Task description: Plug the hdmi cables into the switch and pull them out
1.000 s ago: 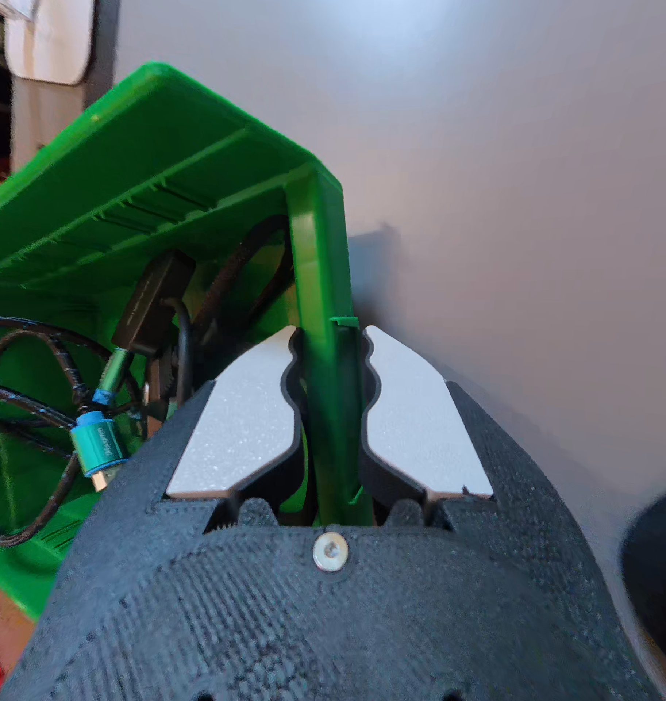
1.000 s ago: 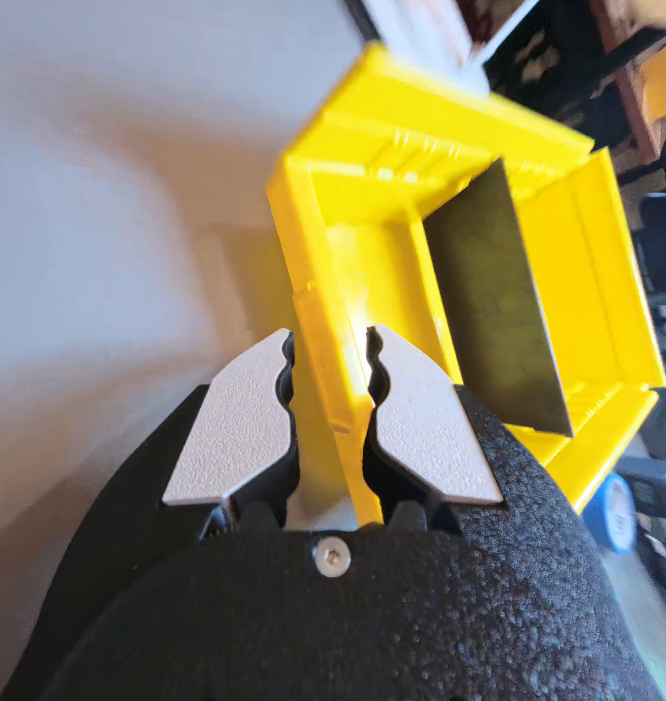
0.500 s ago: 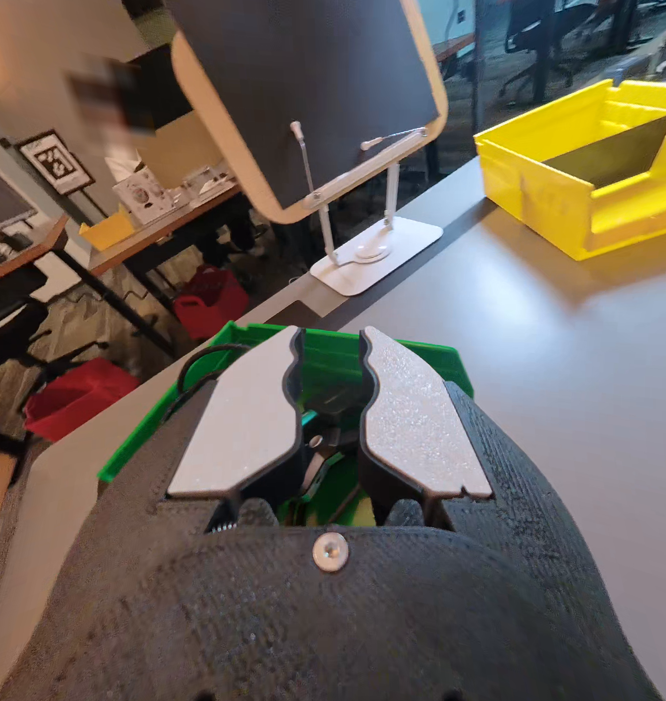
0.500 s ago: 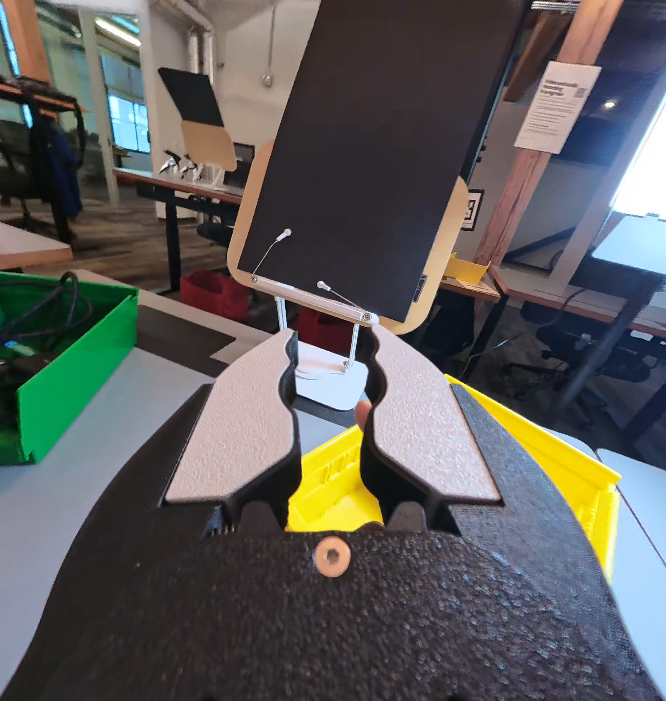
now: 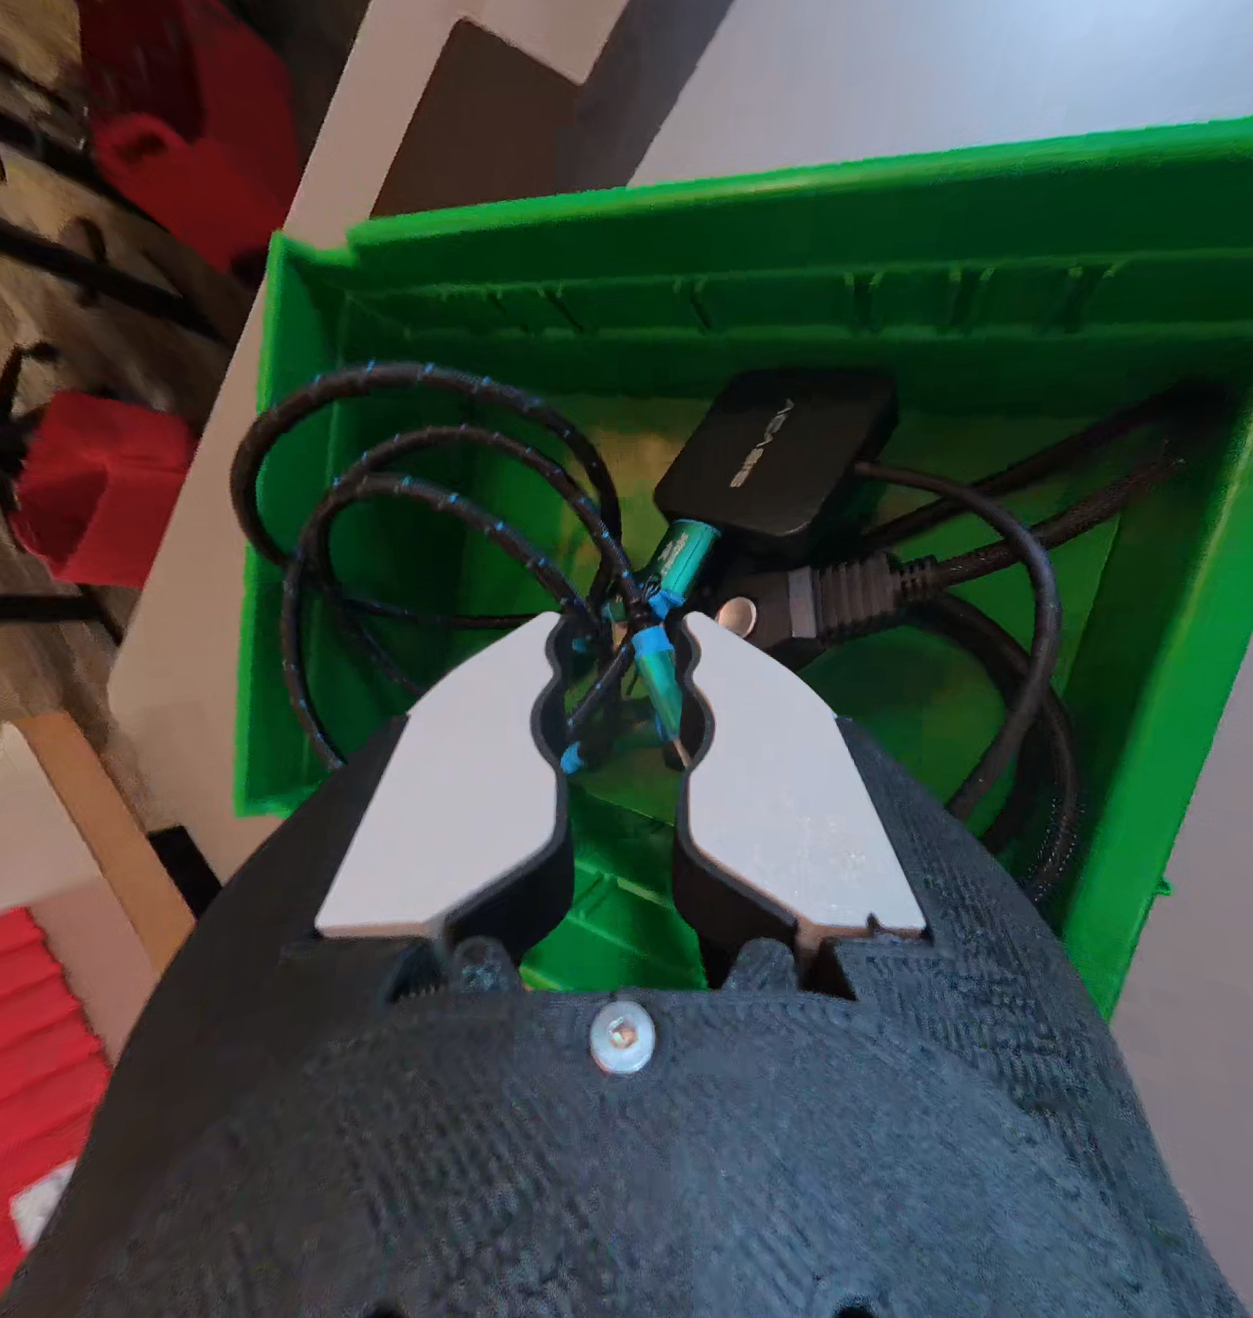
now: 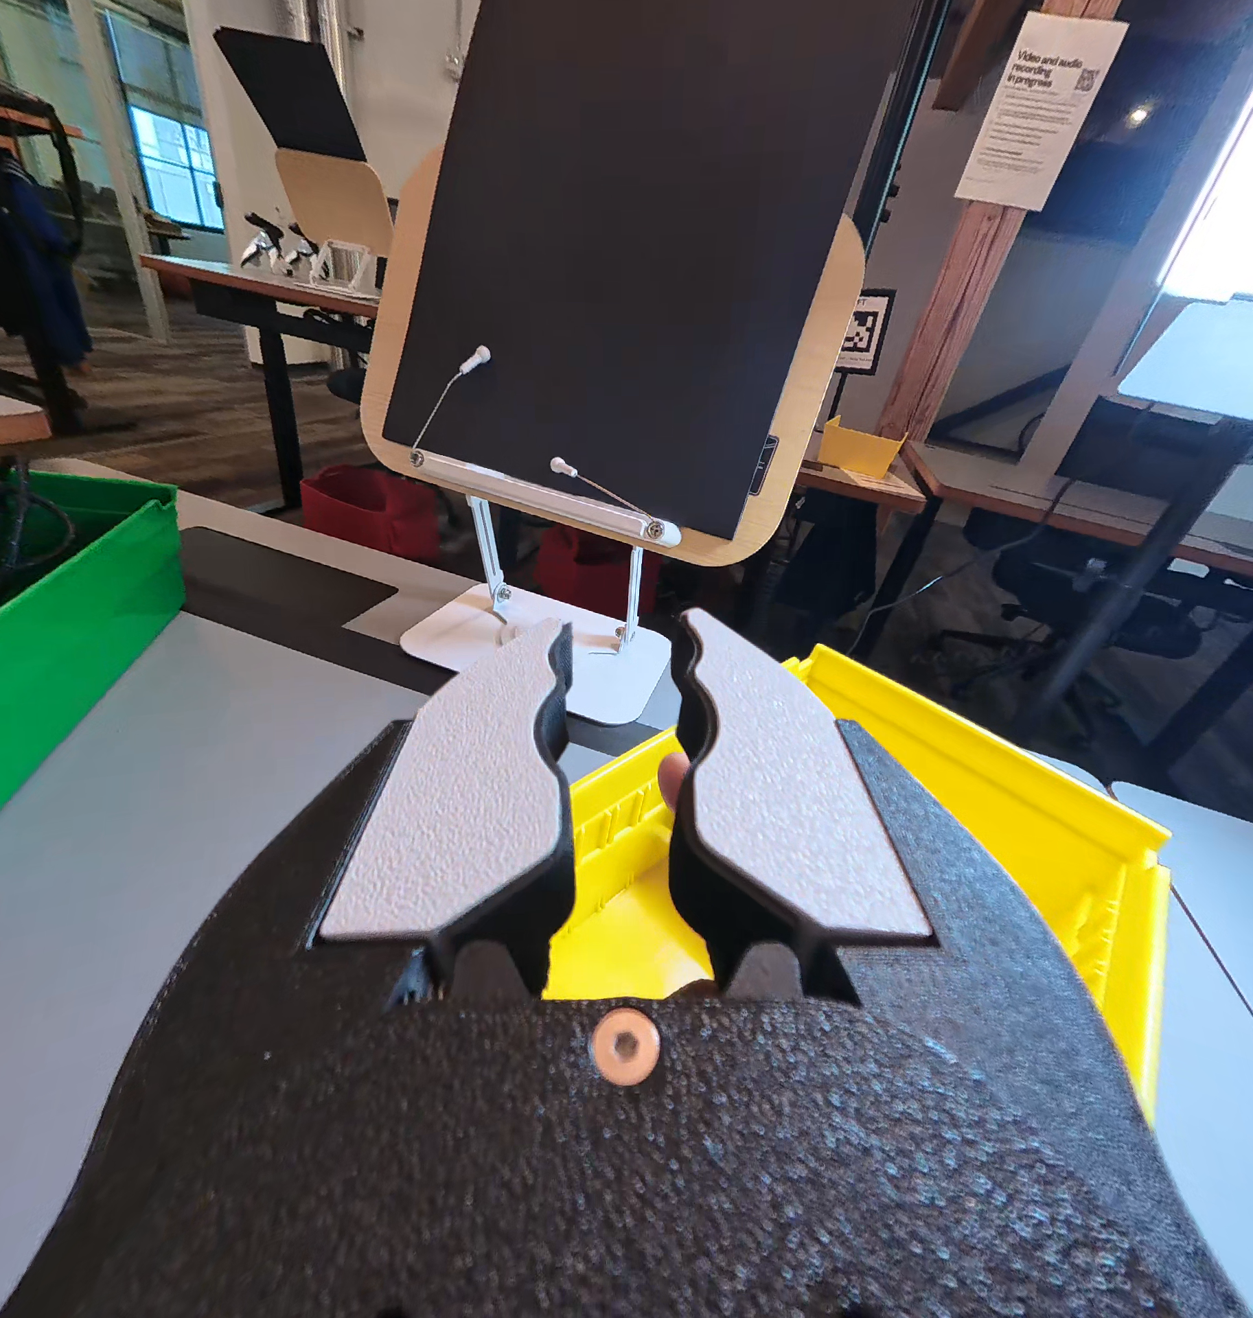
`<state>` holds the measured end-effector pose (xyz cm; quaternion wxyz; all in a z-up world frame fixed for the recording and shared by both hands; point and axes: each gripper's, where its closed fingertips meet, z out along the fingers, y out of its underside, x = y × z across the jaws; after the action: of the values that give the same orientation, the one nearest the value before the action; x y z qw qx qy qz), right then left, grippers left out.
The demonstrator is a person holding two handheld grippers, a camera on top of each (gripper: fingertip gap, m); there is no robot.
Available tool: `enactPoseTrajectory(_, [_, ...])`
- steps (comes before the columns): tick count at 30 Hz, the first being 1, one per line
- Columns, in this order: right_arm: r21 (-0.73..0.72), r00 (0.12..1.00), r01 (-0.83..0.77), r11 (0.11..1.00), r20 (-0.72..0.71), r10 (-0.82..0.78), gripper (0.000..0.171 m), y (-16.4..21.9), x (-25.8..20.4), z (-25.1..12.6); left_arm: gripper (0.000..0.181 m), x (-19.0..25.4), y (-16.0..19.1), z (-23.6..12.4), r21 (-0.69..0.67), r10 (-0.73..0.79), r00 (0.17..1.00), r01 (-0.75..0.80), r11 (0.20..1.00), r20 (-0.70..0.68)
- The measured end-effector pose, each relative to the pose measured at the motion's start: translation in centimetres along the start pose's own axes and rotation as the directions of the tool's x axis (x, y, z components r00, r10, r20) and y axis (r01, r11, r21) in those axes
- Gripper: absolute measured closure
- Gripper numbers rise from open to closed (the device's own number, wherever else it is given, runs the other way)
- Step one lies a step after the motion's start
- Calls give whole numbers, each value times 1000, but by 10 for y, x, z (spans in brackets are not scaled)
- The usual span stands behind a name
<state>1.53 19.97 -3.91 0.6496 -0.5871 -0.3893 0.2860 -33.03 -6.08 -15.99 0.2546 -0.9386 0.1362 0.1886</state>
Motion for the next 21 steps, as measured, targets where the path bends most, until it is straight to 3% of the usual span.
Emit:
enactPoseTrajectory(1, [-3, 1000, -1, 1000, 4, 1, 145, 2, -1, 1, 155, 5, -5, 0, -11, 56, 998, -56, 998, -11])
enactPoseTrajectory(4, [-13, 999, 1, 1000, 37, -1, 146, 7, -8, 5, 155, 21, -7, 5, -125, 229, 972, -234, 964, -52])
enactPoseTrajectory(8, [-16, 997, 56, 998, 52, -55, 146, 11, -17, 5, 150, 22, 4, 17, -336, 455, 886, -457, 823, -89])
enactPoseTrajectory(13, [3, 993, 107, 994, 48, -107, 146, 9, -23, 5, 151, 14, 6, 35, -396, 581, 802, -582, 710, -136])
enactPoseTrajectory(21, [3, 986, 155, 988, 68, -155, 146, 13, -30, 7, 165, 14, 8, 39, -356, 563, 812, -577, 735, -154])
